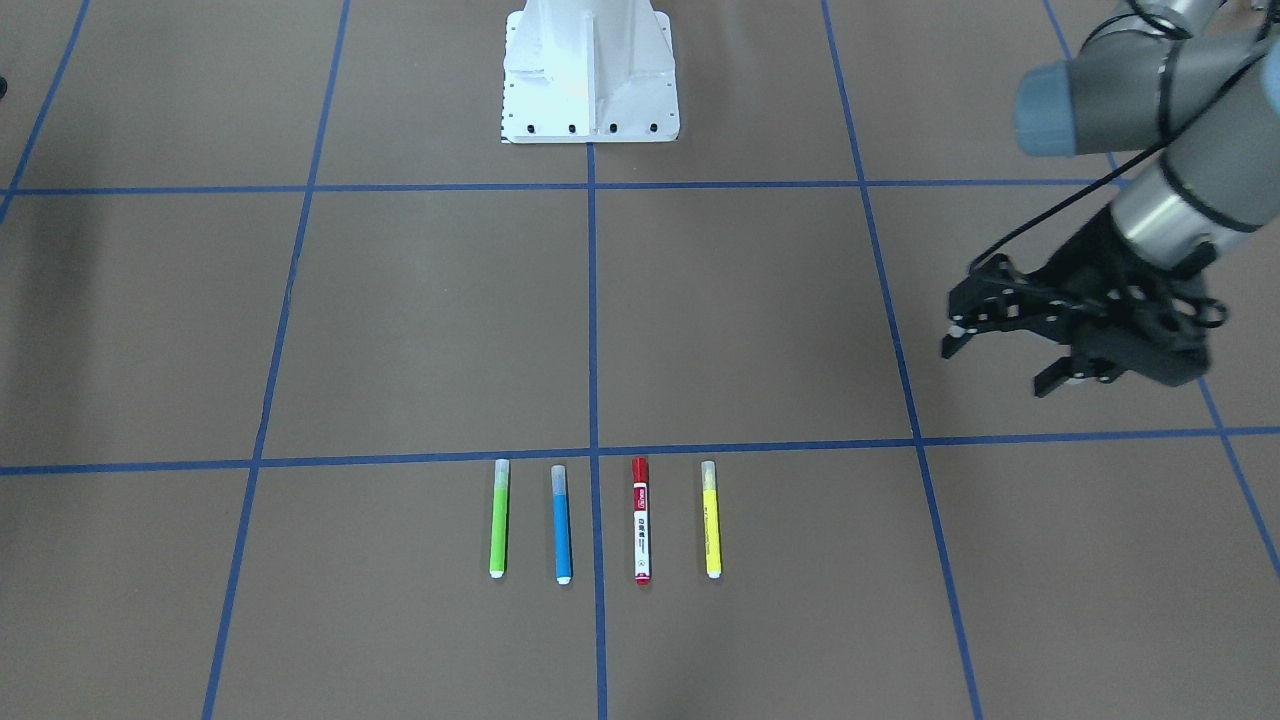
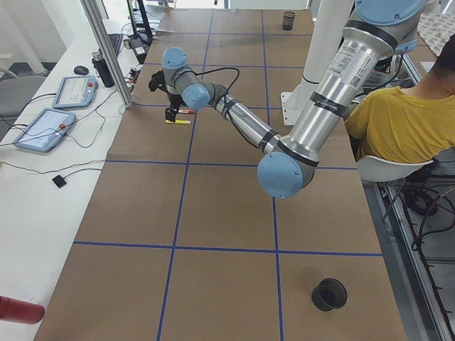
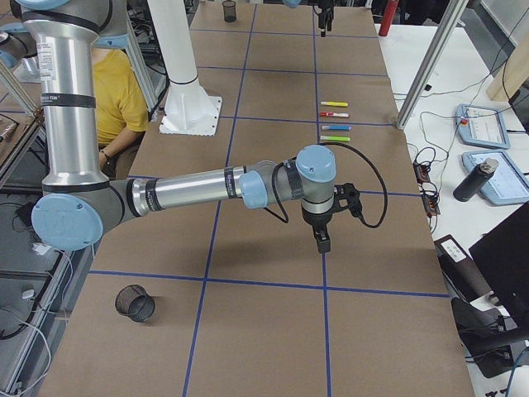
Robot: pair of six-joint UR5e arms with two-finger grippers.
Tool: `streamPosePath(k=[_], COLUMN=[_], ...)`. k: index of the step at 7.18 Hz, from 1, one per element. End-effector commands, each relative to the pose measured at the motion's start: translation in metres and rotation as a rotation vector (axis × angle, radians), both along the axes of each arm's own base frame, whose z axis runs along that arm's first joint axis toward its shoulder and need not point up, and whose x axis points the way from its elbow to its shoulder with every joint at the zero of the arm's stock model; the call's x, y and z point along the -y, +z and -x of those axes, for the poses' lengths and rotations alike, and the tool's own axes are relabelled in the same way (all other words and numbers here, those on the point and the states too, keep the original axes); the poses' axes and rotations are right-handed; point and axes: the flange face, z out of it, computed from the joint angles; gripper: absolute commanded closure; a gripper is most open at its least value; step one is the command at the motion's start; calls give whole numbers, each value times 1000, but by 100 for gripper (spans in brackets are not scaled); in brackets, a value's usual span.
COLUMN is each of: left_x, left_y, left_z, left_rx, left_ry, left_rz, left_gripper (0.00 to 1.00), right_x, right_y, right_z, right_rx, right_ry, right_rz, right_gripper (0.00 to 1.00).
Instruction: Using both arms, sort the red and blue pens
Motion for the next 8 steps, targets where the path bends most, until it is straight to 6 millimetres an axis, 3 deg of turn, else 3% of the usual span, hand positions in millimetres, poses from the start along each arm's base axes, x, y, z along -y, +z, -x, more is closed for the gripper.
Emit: streamPosePath(k=[1, 3, 6, 7, 8], left_x=[-4, 30, 49, 41, 41], left_y=[-33, -69, -104, -108, -106], left_z=[-97, -135, -228, -265, -289], left_rx=[24, 37, 44, 78, 123], left_ry=[17, -27, -103, -141, -176], left_rz=[-60, -24, 235, 259, 249], left_gripper=[0, 0, 0, 0, 0], right_x=[3, 3, 4, 4, 4], right_y=[-1, 0, 0, 1, 1], right_z=[7, 7, 7, 7, 8], right_rx=[3, 3, 2, 1, 1], right_ry=[-14, -14, -15, -15, -16], right_rz=[0, 1, -1, 0, 0], right_gripper=[0, 0, 0, 0, 0])
